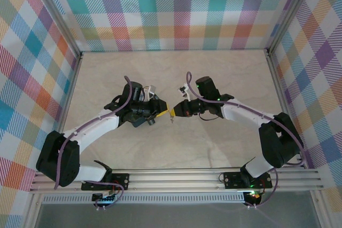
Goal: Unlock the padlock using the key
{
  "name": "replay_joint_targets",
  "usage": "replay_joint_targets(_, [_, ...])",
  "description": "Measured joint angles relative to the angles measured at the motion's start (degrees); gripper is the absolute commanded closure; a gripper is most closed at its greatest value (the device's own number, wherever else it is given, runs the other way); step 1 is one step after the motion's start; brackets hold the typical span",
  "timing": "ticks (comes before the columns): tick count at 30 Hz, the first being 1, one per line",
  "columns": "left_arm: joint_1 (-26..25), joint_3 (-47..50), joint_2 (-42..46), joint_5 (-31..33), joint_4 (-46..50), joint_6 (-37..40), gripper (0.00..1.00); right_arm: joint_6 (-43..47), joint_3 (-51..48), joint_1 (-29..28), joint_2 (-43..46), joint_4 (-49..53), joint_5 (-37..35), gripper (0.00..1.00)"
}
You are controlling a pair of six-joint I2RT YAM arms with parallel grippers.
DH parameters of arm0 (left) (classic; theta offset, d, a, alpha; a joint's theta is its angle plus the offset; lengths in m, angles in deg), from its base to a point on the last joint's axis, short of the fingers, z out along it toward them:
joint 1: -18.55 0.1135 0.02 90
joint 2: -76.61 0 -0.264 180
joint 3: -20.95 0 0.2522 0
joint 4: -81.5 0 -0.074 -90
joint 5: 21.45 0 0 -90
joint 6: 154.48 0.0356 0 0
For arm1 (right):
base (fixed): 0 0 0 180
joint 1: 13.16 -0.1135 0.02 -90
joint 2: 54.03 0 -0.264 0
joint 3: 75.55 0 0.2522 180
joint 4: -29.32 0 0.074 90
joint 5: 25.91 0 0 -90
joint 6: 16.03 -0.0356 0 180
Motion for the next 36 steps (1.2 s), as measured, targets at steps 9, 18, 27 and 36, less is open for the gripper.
replay_joint_targets(9, [0.0, -0.02, 0.0, 0.0, 0.02, 0.0, 0.79, -2.6, 0.0, 0.0, -2.99, -3.28, 0.61, 0.98])
replay_joint_targets(18, [0.02, -0.04, -0.07, 0.02, -0.55, 0.02, 0.8, -5.42, 0.0, 0.02, -3.76, -6.45, 1.92, 0.98])
replay_joint_targets(27, [0.55, -0.04, -0.22, 0.02, -0.9, -0.02, 0.92, -7.41, -0.13, 0.02, -4.04, -8.96, 2.78, 0.98])
replay_joint_targets(36, [1.22, -0.04, -0.22, 0.22, -1.14, -0.68, 1.0, -9.68, -0.44, 0.07, -4.94, -11.72, 3.19, 0.87])
